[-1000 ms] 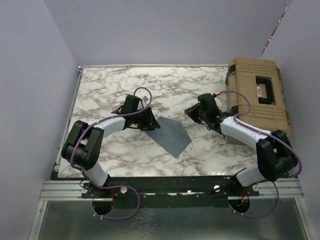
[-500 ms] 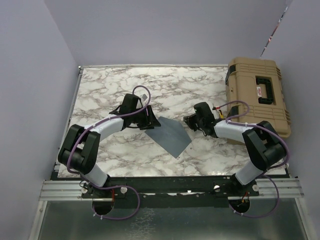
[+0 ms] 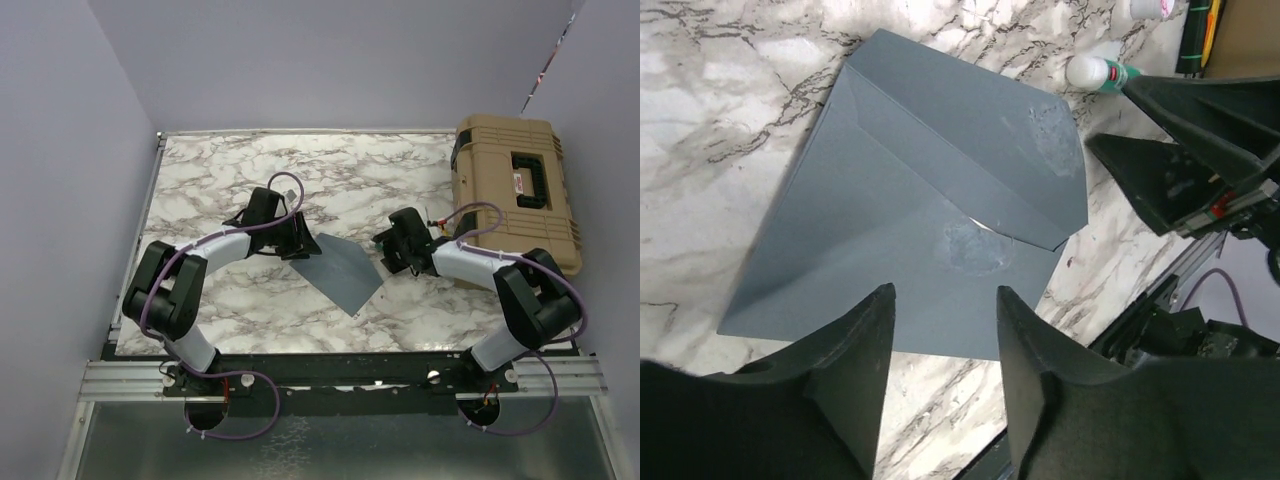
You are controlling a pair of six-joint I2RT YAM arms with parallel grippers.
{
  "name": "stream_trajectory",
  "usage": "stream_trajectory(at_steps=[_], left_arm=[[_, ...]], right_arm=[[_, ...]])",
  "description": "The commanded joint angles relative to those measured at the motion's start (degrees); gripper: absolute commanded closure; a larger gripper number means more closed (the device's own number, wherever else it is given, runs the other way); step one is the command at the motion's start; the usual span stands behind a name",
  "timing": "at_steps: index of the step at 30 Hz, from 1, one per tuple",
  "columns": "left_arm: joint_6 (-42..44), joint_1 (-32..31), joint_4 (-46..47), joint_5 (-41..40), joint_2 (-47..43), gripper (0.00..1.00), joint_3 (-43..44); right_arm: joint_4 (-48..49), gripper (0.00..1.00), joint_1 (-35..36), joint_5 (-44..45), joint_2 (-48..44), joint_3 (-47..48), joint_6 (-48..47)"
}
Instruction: Place the letter into the envelope and seal it
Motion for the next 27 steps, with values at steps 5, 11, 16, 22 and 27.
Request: stream_trajectory(at_steps=[5, 11, 16, 22, 27], left_arm=[[2.04, -0.22, -0.09, -1.08, 2.61, 0.82, 1.47], [3.81, -0.94, 0.26, -3.44, 4.83, 0.99, 0.98], [5.18, -2.01, 0.27, -5.63, 6.44, 1.00, 1.16], [5.23, -2.75, -0.49, -8.31, 7.88, 1.00, 0.23], [5.22, -2.86, -1.65, -9.80, 8.03, 1.00, -0.20]], right_arm=[[-4.37, 0.54, -0.43, 0.35, -8.41, -0.38, -16.64], [-1.97, 0.82, -0.42, -6.92, -4.98, 1.90, -27.41], [-6.09, 0.87, -0.44, -6.62, -1.24, 4.57, -29.11], [-8.37, 0.90, -0.40, -9.12, 2.39, 7.50, -32.36], [-10.53, 0.92, -0.52, -18.11, 6.00, 10.21, -35.89]])
